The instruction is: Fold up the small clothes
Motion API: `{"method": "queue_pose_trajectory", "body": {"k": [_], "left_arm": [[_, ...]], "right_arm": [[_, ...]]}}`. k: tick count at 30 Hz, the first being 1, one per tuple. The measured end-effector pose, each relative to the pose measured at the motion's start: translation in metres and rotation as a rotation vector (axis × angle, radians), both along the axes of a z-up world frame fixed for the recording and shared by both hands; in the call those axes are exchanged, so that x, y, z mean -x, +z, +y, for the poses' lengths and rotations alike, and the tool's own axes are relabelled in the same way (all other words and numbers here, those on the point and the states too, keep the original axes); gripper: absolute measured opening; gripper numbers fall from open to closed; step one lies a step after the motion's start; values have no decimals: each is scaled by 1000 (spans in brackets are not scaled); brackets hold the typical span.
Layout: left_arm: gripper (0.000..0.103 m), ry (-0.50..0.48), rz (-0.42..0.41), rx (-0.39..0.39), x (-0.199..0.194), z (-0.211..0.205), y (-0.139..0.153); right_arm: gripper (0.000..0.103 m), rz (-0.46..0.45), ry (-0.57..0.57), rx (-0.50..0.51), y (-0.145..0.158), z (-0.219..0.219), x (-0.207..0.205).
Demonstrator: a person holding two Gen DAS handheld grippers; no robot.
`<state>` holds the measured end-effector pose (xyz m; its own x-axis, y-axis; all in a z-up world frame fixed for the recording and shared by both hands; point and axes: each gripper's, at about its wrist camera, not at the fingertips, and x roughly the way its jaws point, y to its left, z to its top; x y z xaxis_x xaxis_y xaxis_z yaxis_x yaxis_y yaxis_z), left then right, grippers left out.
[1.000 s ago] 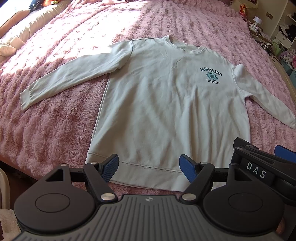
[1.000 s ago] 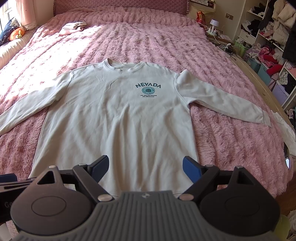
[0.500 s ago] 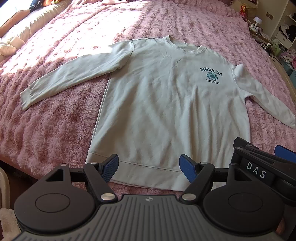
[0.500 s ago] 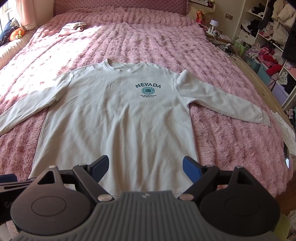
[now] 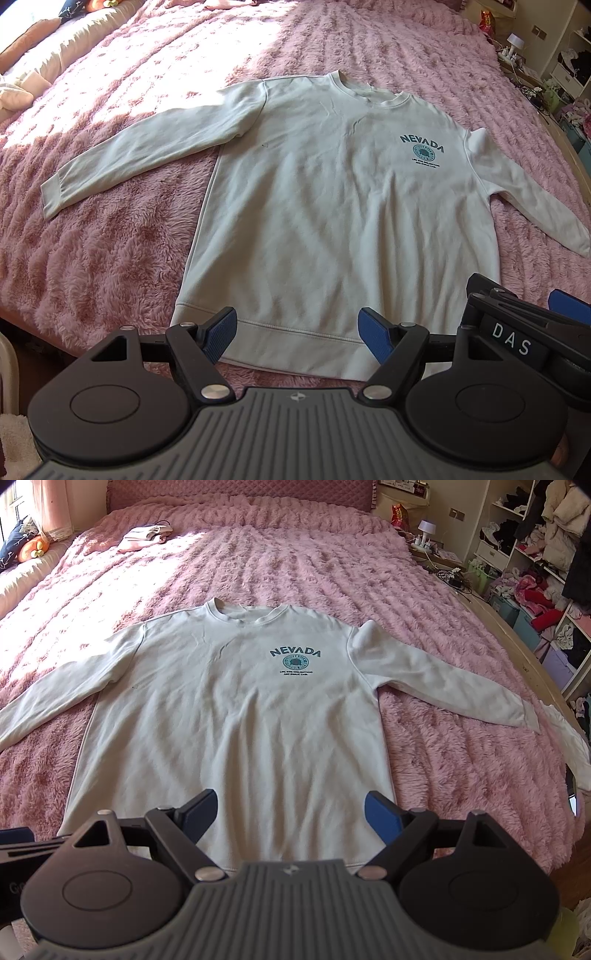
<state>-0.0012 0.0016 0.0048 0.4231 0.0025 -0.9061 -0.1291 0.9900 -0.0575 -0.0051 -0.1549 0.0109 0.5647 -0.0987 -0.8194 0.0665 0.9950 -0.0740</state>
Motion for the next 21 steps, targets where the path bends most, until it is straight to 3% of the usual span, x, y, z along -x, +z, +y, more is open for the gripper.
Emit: {"method": "queue_pose_trajectory", "body": {"k": [21], "left_arm": [[87, 2, 11, -1, 1, 1, -1]], "right_arm": [[83, 7, 1, -4, -4, 1, -1]]}}
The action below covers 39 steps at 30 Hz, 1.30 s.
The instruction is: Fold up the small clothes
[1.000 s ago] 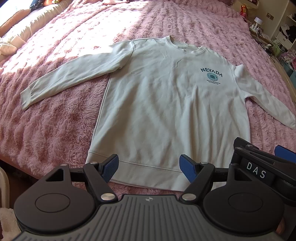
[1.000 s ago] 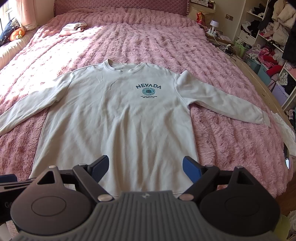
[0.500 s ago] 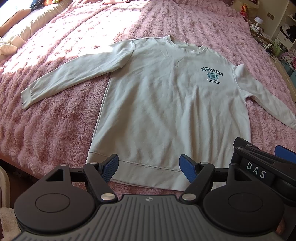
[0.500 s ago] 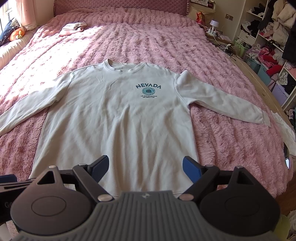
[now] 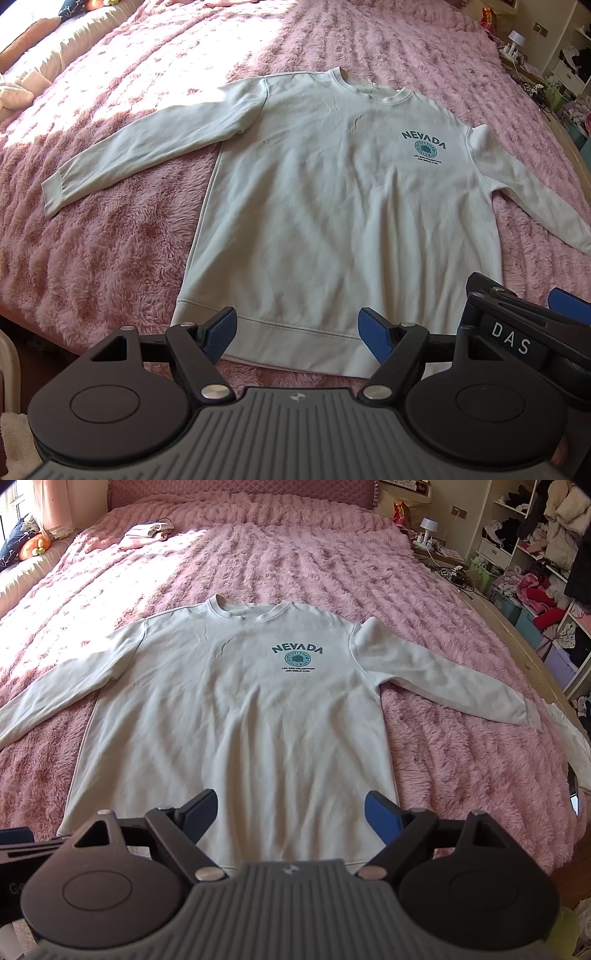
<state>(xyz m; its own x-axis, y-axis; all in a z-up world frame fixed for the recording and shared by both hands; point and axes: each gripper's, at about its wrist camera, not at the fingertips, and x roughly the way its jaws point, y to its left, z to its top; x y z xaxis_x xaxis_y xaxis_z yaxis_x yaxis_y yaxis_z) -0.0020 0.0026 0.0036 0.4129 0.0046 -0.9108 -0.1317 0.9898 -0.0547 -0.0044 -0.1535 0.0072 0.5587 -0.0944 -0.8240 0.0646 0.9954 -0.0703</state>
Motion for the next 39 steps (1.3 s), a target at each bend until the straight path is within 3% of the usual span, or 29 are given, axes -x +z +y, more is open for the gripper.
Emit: {"method": "queue_pose_trajectory", "body": {"k": [6, 12, 17, 20, 23, 26, 31, 35, 39], "left_arm": [[87, 0, 0, 11, -1, -1, -2], [87, -17, -22, 77, -10, -3, -4], [87, -59, -88, 190, -25, -8, -5], [87, -81, -115, 248, -38, -14, -9], [87, -155, -142, 248, -57, -35, -10], [87, -214, -169, 259, -77, -55, -13], [87, -291, -167, 385, -126, -95, -30], [87, -327, -168, 474, -165, -129, -55], [87, -329, -140, 558, -204, -160, -84]], "right_arm": [[83, -1, -1, -4, 0, 0, 0], [83, -13, -8, -41, -3, -11, -9], [83, -136, 14, -85, 0, -38, -17], [83, -228, -11, -177, -3, -74, -23], [83, -349, -75, -264, -10, -124, -26], [83, -353, -167, -241, -16, -172, -36], [83, -390, -420, -145, -44, -268, -53], [82, -378, -533, -122, -74, -341, -74], [82, -468, -613, -102, -103, -405, -95]]}}
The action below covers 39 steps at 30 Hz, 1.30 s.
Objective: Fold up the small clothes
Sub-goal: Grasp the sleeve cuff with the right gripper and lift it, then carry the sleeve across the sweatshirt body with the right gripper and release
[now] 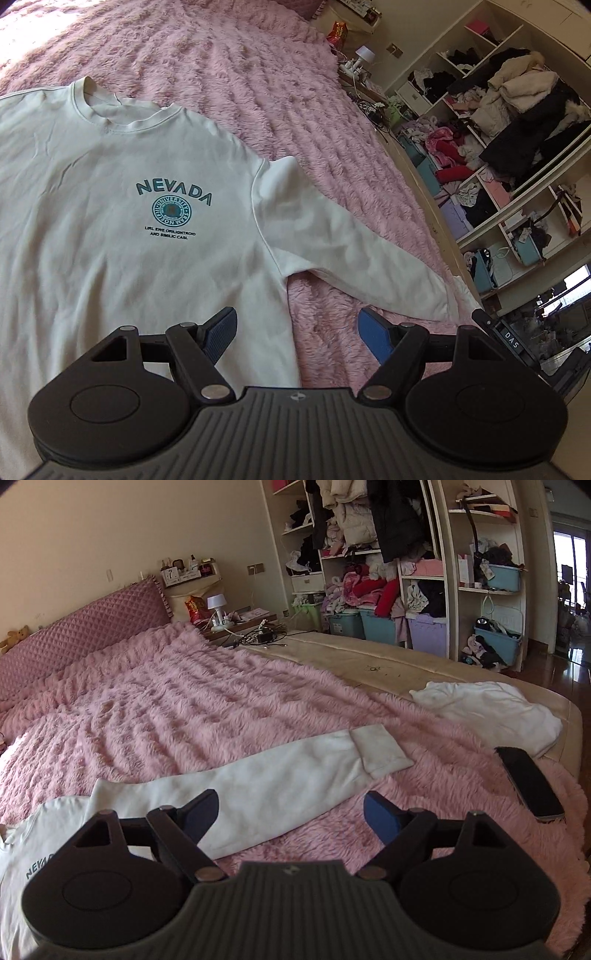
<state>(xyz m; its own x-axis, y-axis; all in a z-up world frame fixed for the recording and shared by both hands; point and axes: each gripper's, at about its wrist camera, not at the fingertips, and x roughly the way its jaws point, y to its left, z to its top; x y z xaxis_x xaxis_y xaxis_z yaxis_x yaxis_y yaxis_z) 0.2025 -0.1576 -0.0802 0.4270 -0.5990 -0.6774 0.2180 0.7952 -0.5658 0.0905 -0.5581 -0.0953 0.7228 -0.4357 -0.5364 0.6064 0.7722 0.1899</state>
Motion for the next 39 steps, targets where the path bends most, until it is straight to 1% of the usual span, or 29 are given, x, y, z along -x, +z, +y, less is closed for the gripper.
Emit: {"method": "queue_pose_trajectory", "body": {"k": [1, 3, 4, 5, 7, 9, 10, 12, 14, 16, 19, 21, 22, 23, 25, 26, 27, 29, 31, 32, 34, 36, 37, 39], "left_arm": [[87, 0, 13, 7, -10, -8, -7], [87, -9, 9, 16, -24, -21, -19], [87, -8, 1, 10, -32, -29, -26], [87, -14, -6, 5, -40, -36, -32], [87, -26, -1, 14, -53, -48, -44], [87, -30, 17, 36, -64, -57, -56], [87, -34, 21, 47, -68, -61, -61], [87, -39, 30, 47, -75, -69, -70], [87, -56, 41, 55, -79, -79, -78], [87, -68, 57, 42, -81, -86, -84], [88, -80, 49, 24, -79, -94, -90], [89, -85, 47, 18, -78, -95, -93], [90, -84, 46, 11, -78, -96, -94], [90, -85, 45, 7, -77, -96, -95], [92, -91, 42, 4, -79, -98, -96], [93, -95, 40, 0, -81, -98, -96], [93, -100, 37, -4, -82, -100, -96], [93, -107, 30, -7, -85, -100, -93], [93, -95, 24, 9, -87, -95, -87], [92, -84, 30, 20, -86, -90, -83], [92, -43, 41, 58, -83, -72, -73], [92, 16, 40, 104, -74, -45, -66], [92, 44, 36, 118, -69, -29, -63], [92, 85, 17, 124, -59, -1, -58]], "right_arm": [[82, -26, -21, -5, -6, -14, -4], [81, -56, -60, -43, -19, -41, -13], [74, -68, -77, -65, -26, -51, -17], [63, -73, -107, -109, -37, -64, -23], [54, -86, -162, -192, -53, -86, -29], [54, -98, -223, -272, -73, -104, -36], [54, -111, -245, -293, -80, -110, -38], [54, -110, -289, -299, -89, -119, -42], [54, -139, -295, -322, -97, -129, -45], [54, -163, -297, -337, -103, -135, -51], [54, -229, -291, -378, -109, -144, -54], [41, -266, -291, -414, -109, -149, -52], [29, -273, -294, -421, -109, -150, -53], [16, -277, -292, -417, -109, -150, -53], [5, -291, -277, -391, -103, -148, -53], [3, -287, -267, -377, -99, -146, -54], [3, -280, -263, -359, -95, -144, -55], [3, -295, -235, -348, -82, -138, -55], [3, -315, -210, -338, -68, -131, -59], [3, -326, -186, -331, -56, -124, -62], [3, -352, -133, -330, -37, -108, -70], [3, -372, -67, -317, -17, -85, -82], [3, -382, -33, -312, -8, -74, -87], [3, -411, 70, -304, 13, -37, -105]]}}
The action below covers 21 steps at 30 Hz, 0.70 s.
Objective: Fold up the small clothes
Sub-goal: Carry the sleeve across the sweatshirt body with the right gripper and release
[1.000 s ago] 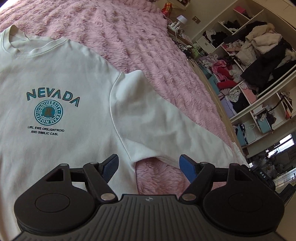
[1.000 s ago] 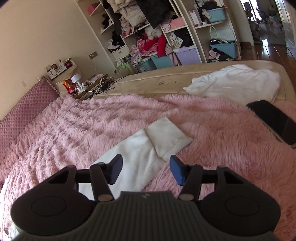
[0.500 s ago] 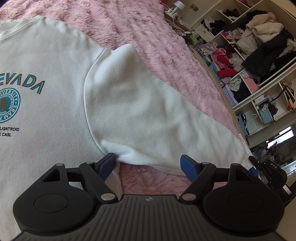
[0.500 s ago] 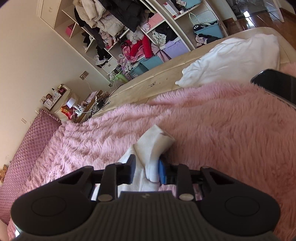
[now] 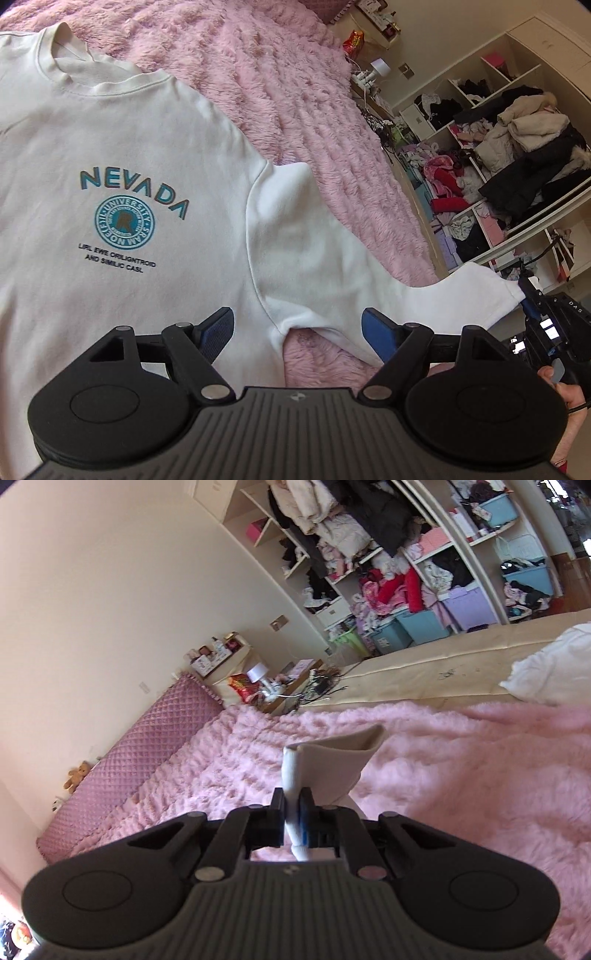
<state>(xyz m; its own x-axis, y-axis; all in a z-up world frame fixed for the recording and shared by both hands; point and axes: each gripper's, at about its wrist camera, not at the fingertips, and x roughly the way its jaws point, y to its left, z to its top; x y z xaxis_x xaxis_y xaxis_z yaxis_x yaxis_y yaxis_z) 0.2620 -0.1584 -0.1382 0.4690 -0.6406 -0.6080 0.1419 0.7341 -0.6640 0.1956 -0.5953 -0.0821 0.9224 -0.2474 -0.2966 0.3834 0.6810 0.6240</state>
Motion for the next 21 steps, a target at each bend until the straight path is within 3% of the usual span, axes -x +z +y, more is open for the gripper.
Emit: {"method": "queue_pose_trajectory", "body": {"k": [6, 11, 15, 19, 21], "left_arm": [[92, 174, -38, 2, 29, 106, 19], [92, 364, -68, 39, 64, 198, 32], [92, 501, -73, 52, 87, 257, 33], [92, 596, -71, 74, 102, 304, 26], [92, 611, -62, 73, 102, 315, 24]], "right_arm": [[3, -105, 267, 30, 47, 132, -52], [3, -147, 491, 14, 64, 258, -82], [3, -103, 685, 12, 49, 370, -94], [3, 1, 830, 41, 10, 461, -93], [9, 57, 884, 83, -15, 495, -91]]}}
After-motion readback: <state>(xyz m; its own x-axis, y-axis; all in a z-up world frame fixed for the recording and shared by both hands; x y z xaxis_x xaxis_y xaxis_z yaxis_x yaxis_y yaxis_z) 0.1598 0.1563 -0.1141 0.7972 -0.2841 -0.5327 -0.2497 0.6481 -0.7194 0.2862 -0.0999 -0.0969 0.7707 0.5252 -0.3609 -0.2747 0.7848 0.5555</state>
